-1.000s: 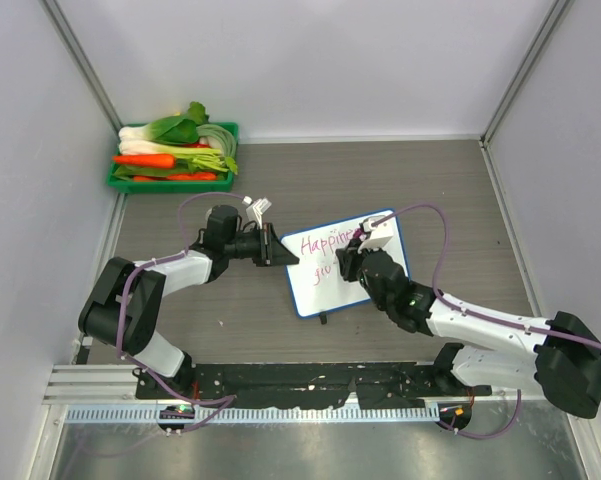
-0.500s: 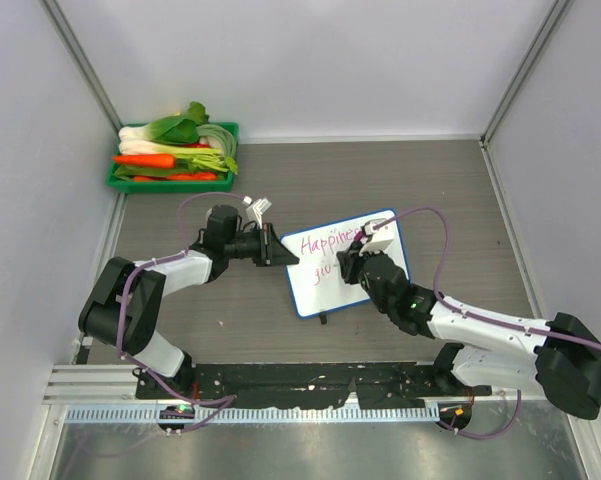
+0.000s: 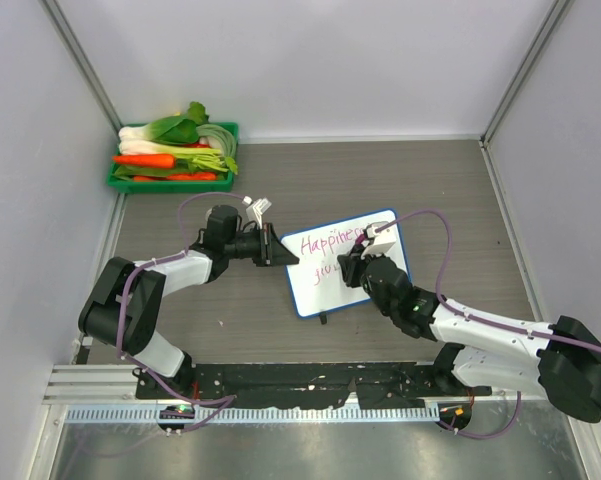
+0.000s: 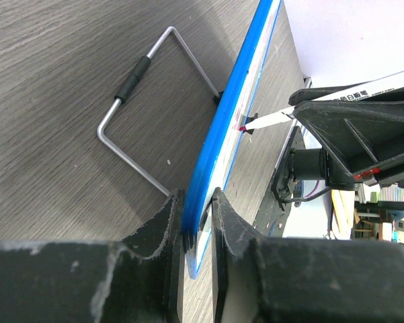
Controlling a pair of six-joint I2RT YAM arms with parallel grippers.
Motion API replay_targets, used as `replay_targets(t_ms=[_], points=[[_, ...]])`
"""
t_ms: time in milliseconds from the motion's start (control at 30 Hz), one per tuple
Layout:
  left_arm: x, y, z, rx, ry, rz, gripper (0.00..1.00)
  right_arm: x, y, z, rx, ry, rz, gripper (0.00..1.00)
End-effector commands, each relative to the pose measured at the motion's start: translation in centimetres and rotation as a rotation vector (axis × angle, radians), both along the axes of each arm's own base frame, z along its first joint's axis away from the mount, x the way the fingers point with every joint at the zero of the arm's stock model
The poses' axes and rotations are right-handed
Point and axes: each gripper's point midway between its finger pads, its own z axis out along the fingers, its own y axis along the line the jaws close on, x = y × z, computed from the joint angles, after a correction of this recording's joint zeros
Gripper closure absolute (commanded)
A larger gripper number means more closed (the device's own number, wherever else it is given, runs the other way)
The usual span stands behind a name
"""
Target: Write a sentence on the whiteboard
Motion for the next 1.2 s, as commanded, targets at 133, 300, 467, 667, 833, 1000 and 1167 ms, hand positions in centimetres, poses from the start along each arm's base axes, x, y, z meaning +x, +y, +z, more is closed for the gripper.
replay_targets(t_ms=[133,300,467,667,833,1000,1167], points=[[0.6,1.6,-4.4,0.159,0.024,0.077,1.00,0.0,0.0,2.1,0.039,-0.019,0.002,0.98],[0.6,1.5,-4.4,0.160,0.026,0.075,1.00,0.2,0.3,4.9,0.084,-0.068,0.005,0.99],[0.6,1.5,-4.4,0.159,0.028,0.077,1.00,1.0,0.4,5.7,0.079,-0.088,-0.014,0.99],[0.6,1.6,-4.3,0.158,0.025,0.078,1.00,2.0,1.0,5.3,0.069,-0.081,-0.025,0.99],[0.6,1.6,-4.3,0.159,0.024,0.077,1.00,2.5,0.9,4.2,0.056,-0.069,-0.044,0.99],[0.5,1.6,-4.4,0.160,0.025,0.076,1.00,2.8,0.6,2.7,0.036,-0.044,-0.059,0.99],[0.6,1.6,-4.3,0.159,0.024,0.077,1.00,2.6,0.4,1.9,0.019,-0.028,-0.057,0.99]])
